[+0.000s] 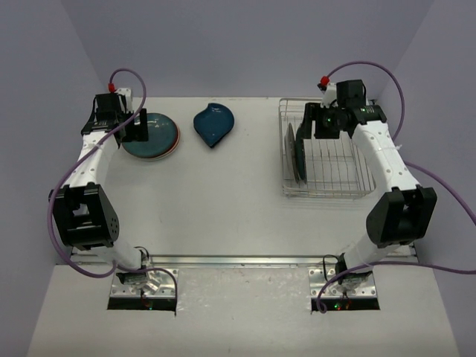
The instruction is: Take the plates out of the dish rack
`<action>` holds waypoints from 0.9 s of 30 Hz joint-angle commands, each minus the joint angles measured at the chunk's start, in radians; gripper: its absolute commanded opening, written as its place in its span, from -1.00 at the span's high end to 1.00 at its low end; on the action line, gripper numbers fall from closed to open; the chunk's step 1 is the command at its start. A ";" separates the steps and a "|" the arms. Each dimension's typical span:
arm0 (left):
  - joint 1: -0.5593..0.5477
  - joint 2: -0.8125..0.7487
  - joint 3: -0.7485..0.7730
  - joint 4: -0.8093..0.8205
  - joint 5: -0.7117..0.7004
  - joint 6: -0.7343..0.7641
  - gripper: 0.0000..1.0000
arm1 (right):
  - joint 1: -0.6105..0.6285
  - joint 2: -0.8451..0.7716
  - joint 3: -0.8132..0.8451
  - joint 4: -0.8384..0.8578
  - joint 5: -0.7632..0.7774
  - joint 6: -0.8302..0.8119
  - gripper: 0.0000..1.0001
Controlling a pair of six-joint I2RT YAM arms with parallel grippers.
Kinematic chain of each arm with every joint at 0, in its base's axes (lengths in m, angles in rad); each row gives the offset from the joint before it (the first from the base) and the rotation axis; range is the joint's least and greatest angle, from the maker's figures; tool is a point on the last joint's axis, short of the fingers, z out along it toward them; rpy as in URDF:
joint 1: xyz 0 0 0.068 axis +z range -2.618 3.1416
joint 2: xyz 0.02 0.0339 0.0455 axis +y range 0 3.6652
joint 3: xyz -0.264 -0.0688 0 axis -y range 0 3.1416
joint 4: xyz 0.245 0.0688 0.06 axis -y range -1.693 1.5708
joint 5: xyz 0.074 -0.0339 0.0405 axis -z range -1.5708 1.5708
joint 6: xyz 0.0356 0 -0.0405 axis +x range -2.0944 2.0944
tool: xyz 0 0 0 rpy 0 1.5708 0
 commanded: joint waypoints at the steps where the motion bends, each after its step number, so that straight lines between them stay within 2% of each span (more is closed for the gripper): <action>1: 0.005 -0.022 0.025 0.022 0.011 -0.018 -1.00 | 0.006 0.044 0.027 0.021 0.031 -0.029 -0.19; 8: 0.005 -0.017 0.012 0.021 -0.012 -0.012 -1.00 | 0.034 0.100 0.016 0.023 0.049 -0.063 0.00; 16: 0.005 -0.001 0.052 -0.007 0.001 -0.049 -1.00 | 0.018 0.104 -0.051 -0.015 0.047 -0.021 0.53; 21: 0.005 0.010 0.099 -0.042 0.054 -0.096 -1.00 | -0.005 0.071 -0.029 -0.052 -0.036 0.009 1.00; 27: 0.005 0.025 0.116 -0.055 0.083 -0.115 -1.00 | -0.027 0.020 0.051 -0.111 -0.104 0.051 1.00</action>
